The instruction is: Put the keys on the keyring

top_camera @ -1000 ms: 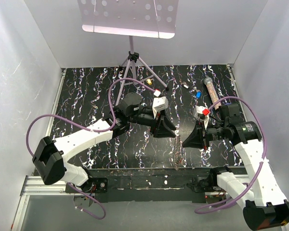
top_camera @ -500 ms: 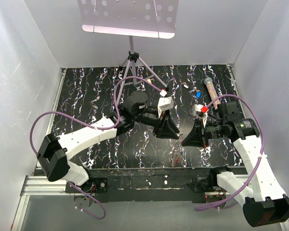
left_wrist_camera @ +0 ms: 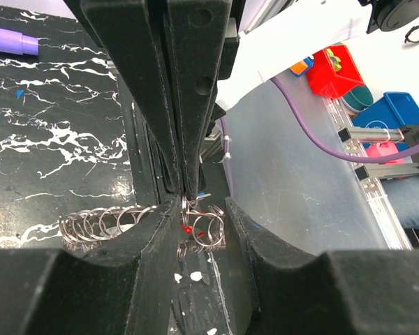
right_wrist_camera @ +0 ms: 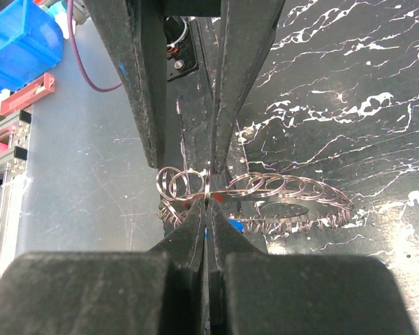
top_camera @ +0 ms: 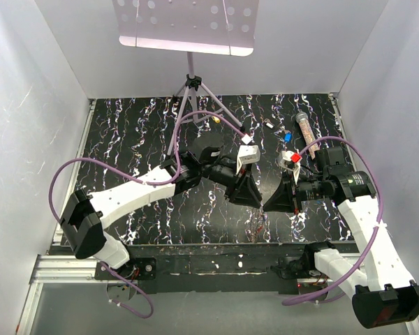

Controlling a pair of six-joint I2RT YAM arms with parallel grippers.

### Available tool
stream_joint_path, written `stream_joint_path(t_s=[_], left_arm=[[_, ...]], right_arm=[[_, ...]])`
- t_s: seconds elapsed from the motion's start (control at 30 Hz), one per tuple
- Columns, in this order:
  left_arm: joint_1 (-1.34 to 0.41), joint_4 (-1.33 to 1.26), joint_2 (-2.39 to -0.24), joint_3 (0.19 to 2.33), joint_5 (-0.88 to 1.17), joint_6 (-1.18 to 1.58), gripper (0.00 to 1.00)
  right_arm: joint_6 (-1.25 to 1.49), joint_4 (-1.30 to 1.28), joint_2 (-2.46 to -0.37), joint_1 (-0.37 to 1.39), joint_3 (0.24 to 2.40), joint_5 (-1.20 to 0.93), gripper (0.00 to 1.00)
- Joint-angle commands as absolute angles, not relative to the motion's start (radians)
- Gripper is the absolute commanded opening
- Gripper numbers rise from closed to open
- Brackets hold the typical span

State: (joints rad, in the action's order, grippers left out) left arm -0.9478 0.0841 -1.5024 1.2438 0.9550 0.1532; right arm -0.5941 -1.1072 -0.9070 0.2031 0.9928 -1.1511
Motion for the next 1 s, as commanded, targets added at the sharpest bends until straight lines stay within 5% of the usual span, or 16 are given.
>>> stream_joint_path(t_s=[0.0,0.97], left_arm=[[-0.962,0.172,-1.506,1.292,0.942,0.101,0.3],[-0.983,0.262,-1.548,1.353,0.934,0.057,0.15]], right_arm=[[-0.574,-1.081,-0.899,0.204,1.032,-1.184,0.01],[-0.563,-1.075,-0.893,0.204,1.028,-1.192,0.01]])
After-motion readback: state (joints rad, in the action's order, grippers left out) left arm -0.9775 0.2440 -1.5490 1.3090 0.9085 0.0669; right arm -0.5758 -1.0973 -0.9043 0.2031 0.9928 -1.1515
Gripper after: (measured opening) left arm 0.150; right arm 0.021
